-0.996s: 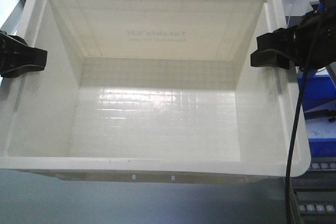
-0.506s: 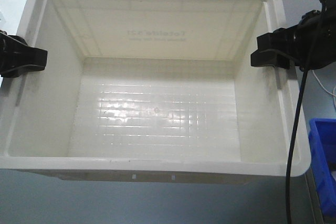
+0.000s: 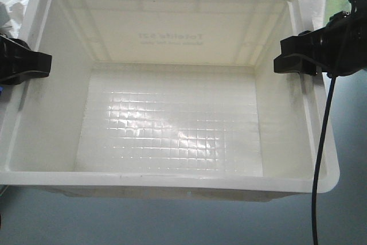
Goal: Move bin from left to right shelf
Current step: 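Keep holding the tote with both grippers while driving to the other shelf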
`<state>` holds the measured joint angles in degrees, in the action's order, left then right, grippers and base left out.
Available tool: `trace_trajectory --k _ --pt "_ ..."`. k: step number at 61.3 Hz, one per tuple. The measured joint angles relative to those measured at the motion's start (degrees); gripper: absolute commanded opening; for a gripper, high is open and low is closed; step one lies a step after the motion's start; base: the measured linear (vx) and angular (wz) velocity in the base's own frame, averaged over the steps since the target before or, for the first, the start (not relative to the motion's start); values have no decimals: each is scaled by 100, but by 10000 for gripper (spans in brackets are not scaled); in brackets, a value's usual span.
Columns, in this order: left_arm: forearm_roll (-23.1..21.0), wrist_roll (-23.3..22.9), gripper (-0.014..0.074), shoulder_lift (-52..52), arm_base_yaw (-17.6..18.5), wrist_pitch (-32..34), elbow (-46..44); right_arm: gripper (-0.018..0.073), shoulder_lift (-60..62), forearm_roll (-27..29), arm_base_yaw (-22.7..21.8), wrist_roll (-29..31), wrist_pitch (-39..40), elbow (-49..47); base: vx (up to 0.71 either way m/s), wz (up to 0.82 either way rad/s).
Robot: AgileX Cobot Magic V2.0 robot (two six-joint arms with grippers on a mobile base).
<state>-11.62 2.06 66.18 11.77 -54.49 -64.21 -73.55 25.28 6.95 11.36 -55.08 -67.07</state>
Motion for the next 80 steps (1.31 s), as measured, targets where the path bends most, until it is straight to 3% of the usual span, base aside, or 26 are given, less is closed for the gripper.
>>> trace_trajectory --k 80 --pt "0 12 -8 0 0 0 0 -4 0 0 0 2 11 0 20 67"
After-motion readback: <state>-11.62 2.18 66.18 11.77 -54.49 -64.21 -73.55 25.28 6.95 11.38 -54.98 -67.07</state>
